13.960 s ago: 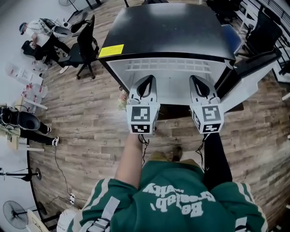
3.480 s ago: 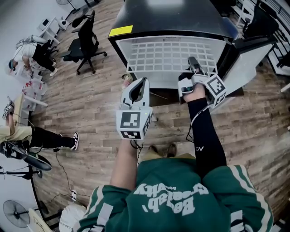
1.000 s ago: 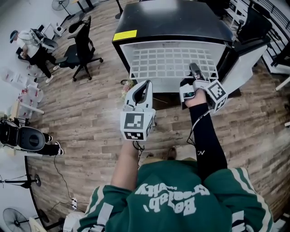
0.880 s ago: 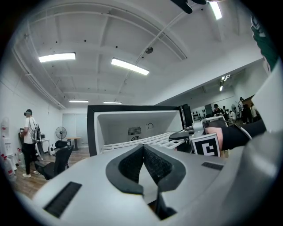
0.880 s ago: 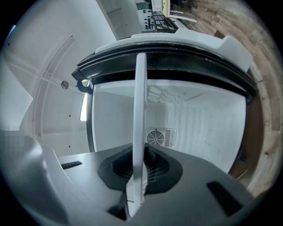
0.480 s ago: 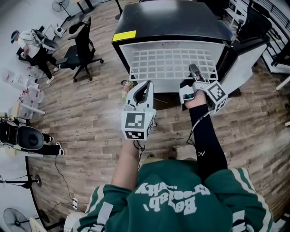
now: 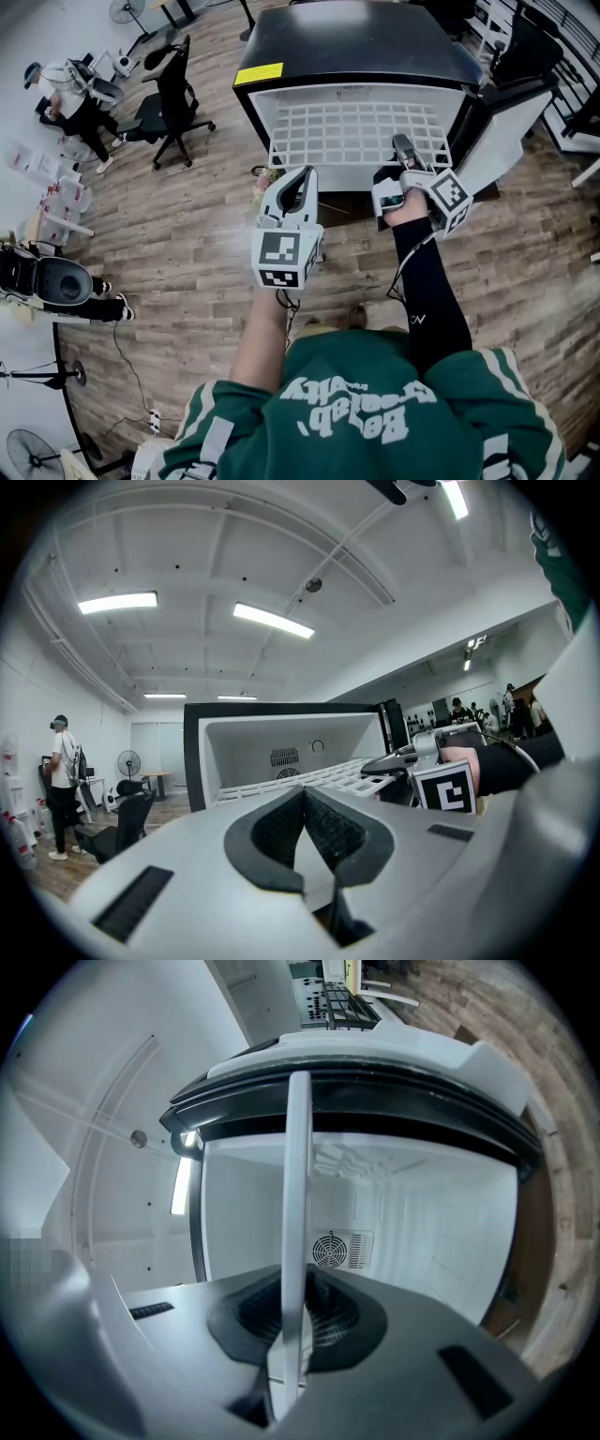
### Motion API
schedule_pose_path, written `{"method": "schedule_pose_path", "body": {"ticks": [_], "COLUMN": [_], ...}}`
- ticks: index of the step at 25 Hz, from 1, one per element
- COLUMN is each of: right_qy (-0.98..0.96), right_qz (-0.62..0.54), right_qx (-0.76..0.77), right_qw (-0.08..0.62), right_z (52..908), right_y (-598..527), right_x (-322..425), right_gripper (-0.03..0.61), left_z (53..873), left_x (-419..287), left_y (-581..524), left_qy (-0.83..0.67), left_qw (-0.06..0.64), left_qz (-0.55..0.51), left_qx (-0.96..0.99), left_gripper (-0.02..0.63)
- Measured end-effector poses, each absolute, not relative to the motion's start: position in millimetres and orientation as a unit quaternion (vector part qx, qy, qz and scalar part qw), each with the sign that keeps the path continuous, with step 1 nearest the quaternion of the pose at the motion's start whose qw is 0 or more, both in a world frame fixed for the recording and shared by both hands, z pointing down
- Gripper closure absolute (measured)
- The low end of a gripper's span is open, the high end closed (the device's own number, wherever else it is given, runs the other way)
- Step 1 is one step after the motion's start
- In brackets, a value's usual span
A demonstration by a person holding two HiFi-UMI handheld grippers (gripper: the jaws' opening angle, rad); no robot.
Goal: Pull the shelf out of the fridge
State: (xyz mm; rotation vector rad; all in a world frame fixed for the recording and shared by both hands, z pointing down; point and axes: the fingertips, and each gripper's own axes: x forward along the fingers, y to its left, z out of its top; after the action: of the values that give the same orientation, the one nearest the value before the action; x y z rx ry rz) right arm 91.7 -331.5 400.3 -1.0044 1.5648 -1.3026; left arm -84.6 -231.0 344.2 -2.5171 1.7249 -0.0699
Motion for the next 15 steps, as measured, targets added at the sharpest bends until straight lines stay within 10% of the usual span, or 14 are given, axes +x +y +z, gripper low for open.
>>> {"method": "schedule_pose_path", "body": {"ticks": [15], "right_qy": [0.625], "right_qz": [-0.521], "right_qx": [-0.403], "right_qw": [0.419], "right_z": [397.1], "right_y": [-330.6], "right_x": [92.3], "right_gripper": [0.540], "left_z": [340.2], "left_x": [-80.2], "left_y": [-234.7], "left_qy": [0.560], "left_qw": [0.045], "left_qz": [-0.023], "left_qx": [-0.827], "left_gripper": [0.597]}}
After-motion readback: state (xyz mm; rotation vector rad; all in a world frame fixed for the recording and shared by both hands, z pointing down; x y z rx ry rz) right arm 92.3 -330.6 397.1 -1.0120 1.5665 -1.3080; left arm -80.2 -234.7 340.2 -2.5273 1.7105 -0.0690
